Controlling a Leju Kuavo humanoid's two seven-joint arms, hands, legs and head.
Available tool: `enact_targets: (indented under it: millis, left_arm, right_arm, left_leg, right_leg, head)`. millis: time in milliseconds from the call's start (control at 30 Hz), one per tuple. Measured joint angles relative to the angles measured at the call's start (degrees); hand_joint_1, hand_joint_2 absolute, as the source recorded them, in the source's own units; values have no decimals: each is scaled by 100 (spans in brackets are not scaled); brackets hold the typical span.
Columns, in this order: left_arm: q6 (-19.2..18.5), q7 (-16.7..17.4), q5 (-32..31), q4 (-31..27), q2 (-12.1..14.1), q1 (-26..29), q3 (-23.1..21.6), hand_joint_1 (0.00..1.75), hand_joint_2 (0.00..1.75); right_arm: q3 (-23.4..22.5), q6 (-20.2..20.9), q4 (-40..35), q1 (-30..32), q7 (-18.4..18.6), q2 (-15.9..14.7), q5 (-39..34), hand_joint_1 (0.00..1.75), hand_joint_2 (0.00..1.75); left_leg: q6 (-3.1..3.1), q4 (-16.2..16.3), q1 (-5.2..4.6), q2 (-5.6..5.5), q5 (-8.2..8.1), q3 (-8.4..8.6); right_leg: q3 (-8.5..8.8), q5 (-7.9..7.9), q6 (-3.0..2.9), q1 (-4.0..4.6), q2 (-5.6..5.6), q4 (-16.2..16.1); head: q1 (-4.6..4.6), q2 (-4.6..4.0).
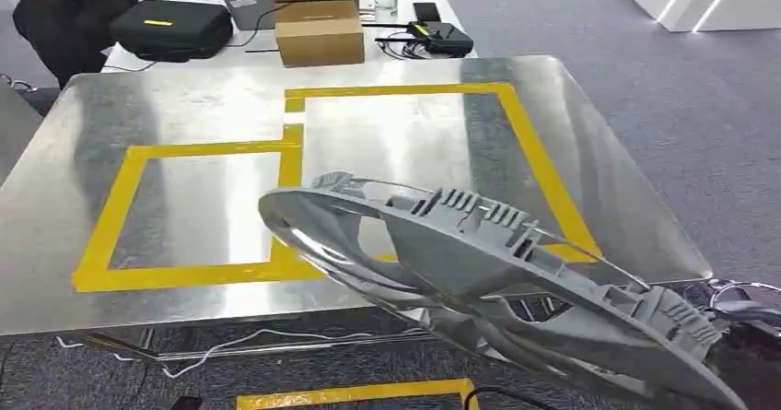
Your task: Take the parts from the cabinet and place them on the table.
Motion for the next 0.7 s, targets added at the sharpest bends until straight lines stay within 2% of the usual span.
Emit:
enact_targets:
  millis: [33, 67, 100, 167, 200, 233, 267, 333, 367, 400, 433, 467, 533, 567, 667, 700]
  left_arm:
    - [0, 0, -4, 0, 4, 2, 2, 0, 0]
    - [0, 0, -6, 2, 11, -7, 2, 0, 0]
    - [0, 0, -31, 0, 13, -12, 0, 0, 0]
    - [-11, -15, -41, 0, 15, -13, 0, 0, 0]
    - [-11, -15, -48, 0, 22, -25, 0, 0, 0]
    - [-15, -20, -59, 2, 24, -35, 0, 0, 0]
    - [-31, -20, -87, 2, 11, -50, -2, 0, 0]
    - [-48, -20, -125, 2, 9, -56, -2, 0, 0]
    - [-57, -20, -133, 2, 7, -46, -2, 0, 0]
    - [-70, -20, -149, 2, 9, -42, -4, 0, 0]
    - [-70, -20, -157, 2, 13, -42, -4, 0, 0]
    - [-70, -20, -160, 2, 18, -44, -4, 0, 0]
    - [-70, -20, -171, 2, 22, -45, -7, 0, 0]
    - [-70, -20, -186, 2, 20, -58, -9, 0, 0]
    - [-70, 4, -227, 2, 31, -58, -11, 0, 0]
    - [-70, 4, -229, 2, 31, -61, -11, 0, 0]
  right_arm:
    - [-164, 96, -2, 18, 52, 0, 11, 175, 175]
    - [-374, 224, 4, -4, 139, 2, 13, 175, 175]
    - [-709, 348, 22, -23, 252, 2, 97, 175, 175]
    - [-1424, 602, 150, -128, 431, 2, 434, 175, 175]
    - [-1754, 775, 239, -216, 473, 2, 563, 175, 175]
    - [-2097, 906, 337, -304, 538, 2, 764, 175, 175]
    - [-2388, 919, 451, -431, 610, 2, 1038, 175, 175]
    - [-2852, 837, 724, -663, 724, 2, 1564, 175, 175]
    - [-3068, 750, 912, -771, 768, -4, 1820, 175, 175]
    - [-3218, 656, 1057, -839, 805, -11, 2052, 175, 175]
    - [-3344, 601, 1167, -894, 816, -28, 2138, 175, 175]
    - [-3462, 569, 1266, -949, 824, -42, 2182, 175, 175]
    - [-3632, 411, 1416, -1057, 862, -63, 2456, 175, 175]
    - [-3690, 252, 1495, -1087, 900, -105, 2705, 175, 175]
    - [-3842, 7, 1812, -1223, 1001, -278, 3014, 175, 175]
    - [-3890, -26, 1893, -1251, 1004, -324, 3036, 175, 175]
  left_leg:
    - [-31, -2, -8, -1, -38, 27]
    - [-62, -2, -40, -12, -60, 58]
    - [-87, -24, -42, -8, -75, 27]
    - [-142, -17, -46, -4, -39, 72]
    - [-153, 9, -51, -4, -65, 46]
    - [-173, 175, -60, -2, -123, -26]
    - [-194, 515, -57, -2, -288, -227]
    - [-223, 1343, -47, -2, -672, -732]
    - [-232, 1665, -47, -1, -761, -964]
    - [-231, 1699, -47, -1, -690, -1056]
    - [-226, 1520, -45, -1, -472, -1039]
    - [-225, 1160, -44, -1, -183, -916]
    - [-229, 240, -32, 1, 424, -547]
    - [-199, 0, -41, 6, 232, -519]
    - [-79, 41, -65, 0, 323, -514]
    - [-28, 8, -33, 2, 354, -500]
  right_leg:
    - [64, 309, -1, 1, -14, -287]
    - [41, 167, -88, 21, -10, -332]
    - [89, 219, -139, 24, -5, -320]
    - [68, 255, -197, 26, 10, -333]
    - [125, 270, -231, -19, 11, -379]
    - [163, 263, -249, -32, -3, -408]
    - [171, 257, -266, -40, -9, -425]
    - [168, 240, -287, -43, -12, -426]
    - [172, 229, -290, -44, -12, -426]
    - [180, 220, -286, -48, -11, -426]
    - [198, 208, -272, -53, -9, -426]
    - [221, 195, -256, -63, -7, -426]
    - [273, 159, -202, -81, 1, -426]
    - [274, 138, -165, -61, 14, -376]
    - [288, 125, -48, -62, 8, -461]
    - [293, 112, -14, -65, 6, -456]
  head:
    - [9, 0]
    - [11, 0]
    - [-7, 0]
    - [-9, 0]
    - [-4, 0]
    - [-18, 0]
    - [-53, 0]
    - [-50, 0]
    - [-48, 0]
    - [-46, 0]
    - [-48, 0]
    - [-46, 0]
    - [-50, 0]
    - [-69, 0]
    - [-76, 0]
    - [-79, 0]
